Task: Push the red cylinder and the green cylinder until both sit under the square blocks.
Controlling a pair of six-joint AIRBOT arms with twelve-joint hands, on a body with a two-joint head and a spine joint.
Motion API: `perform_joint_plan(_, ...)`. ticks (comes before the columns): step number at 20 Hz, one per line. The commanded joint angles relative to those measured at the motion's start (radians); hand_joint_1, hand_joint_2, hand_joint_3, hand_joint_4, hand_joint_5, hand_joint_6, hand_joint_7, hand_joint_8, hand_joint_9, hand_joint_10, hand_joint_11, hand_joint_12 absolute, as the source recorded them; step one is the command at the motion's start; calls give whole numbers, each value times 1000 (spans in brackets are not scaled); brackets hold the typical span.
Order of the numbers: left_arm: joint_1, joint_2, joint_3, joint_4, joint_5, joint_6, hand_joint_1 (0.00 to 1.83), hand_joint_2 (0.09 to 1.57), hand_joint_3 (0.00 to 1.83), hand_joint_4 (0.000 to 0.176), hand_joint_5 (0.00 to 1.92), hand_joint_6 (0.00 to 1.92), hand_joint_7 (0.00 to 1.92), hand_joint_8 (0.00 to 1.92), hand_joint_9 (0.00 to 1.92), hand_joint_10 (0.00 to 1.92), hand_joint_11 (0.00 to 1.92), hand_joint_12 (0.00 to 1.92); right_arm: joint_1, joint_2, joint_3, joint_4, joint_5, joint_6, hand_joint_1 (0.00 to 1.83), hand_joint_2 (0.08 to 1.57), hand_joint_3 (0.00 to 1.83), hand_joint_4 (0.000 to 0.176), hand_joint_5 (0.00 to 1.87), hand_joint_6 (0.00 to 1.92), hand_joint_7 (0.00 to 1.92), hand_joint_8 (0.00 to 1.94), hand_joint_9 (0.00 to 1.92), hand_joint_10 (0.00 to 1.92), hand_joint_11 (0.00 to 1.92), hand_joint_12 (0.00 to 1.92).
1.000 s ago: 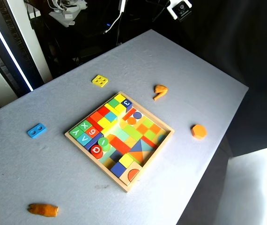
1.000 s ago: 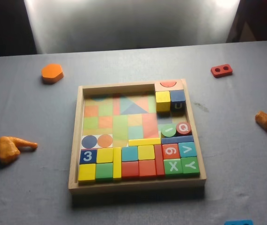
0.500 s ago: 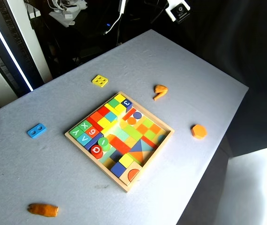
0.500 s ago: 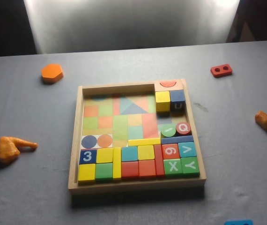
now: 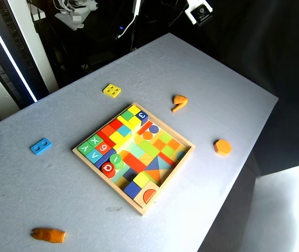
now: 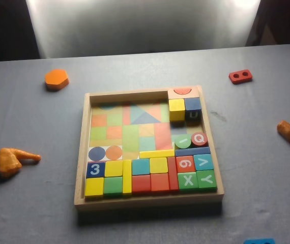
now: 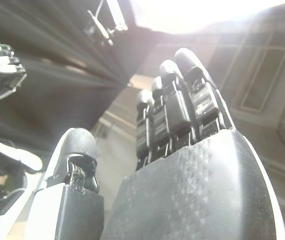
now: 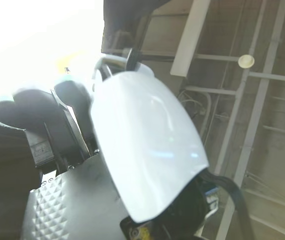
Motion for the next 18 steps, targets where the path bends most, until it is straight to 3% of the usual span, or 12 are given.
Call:
perform_joint_plan(1,-6,-1,-1,-28,-109,-1,292,1412,0,6,268,0,273,0,342,0,139,665,9,6,-1,30,110,10,1011,1110,639,22,507,1841,617,1836,803,1764,651,1918)
perform_joint_plan(2,-6,-1,-1,-29,-109,-1,292,1412,0,6,268,0,273,0,342,0,139,665,9,6,-1,30,110,10,1042,1057,699,14,555,1780,649,1837,808,1798,662,1920)
perform_joint_plan(3,-6,-1,-1,-29,-109,-1,292,1412,0,6,268,0,273,0,342,0,139,665,9,6,-1,31,110,10,1030,1059,735,8,525,1835,645,1874,805,1849,661,1921)
perform_joint_plan(9,-6,-2,-1,-29,-109,-1,292,1412,0,6,268,0,273,0,342,0,138,666,9,6,-1,30,107,13,983,1145,624,36,499,1921,551,1860,752,1911,681,1907)
perform_joint_plan(10,-6,-2,-1,-29,-109,-1,292,1412,0,6,268,0,273,0,342,0,138,666,8,6,-1,30,107,14,996,1137,618,31,515,1921,560,1817,738,1909,684,1916)
perform_joint_plan(13,-5,-2,-1,-29,-109,-1,292,1412,0,6,268,0,273,0,342,0,138,667,7,6,-1,30,105,17,1012,1061,758,36,547,1920,605,1850,765,1885,712,1918)
perform_joint_plan(15,-5,-2,-1,-29,-109,-2,292,1412,0,6,268,0,273,0,342,0,138,667,7,6,-1,30,105,17,1010,1097,682,28,557,1921,560,1812,724,1891,674,1920)
perform_joint_plan(16,-4,-1,-1,-29,-109,-3,292,1412,0,6,268,0,273,0,342,0,138,667,7,6,-1,30,105,17,1014,1114,647,4,576,1921,531,1793,675,1907,627,1921)
perform_joint_plan(18,-4,-2,-1,-29,-109,-3,292,1412,0,6,268,0,273,0,342,0,138,667,7,6,-1,30,105,17,1011,1106,651,33,577,1860,538,1841,687,1920,642,1921)
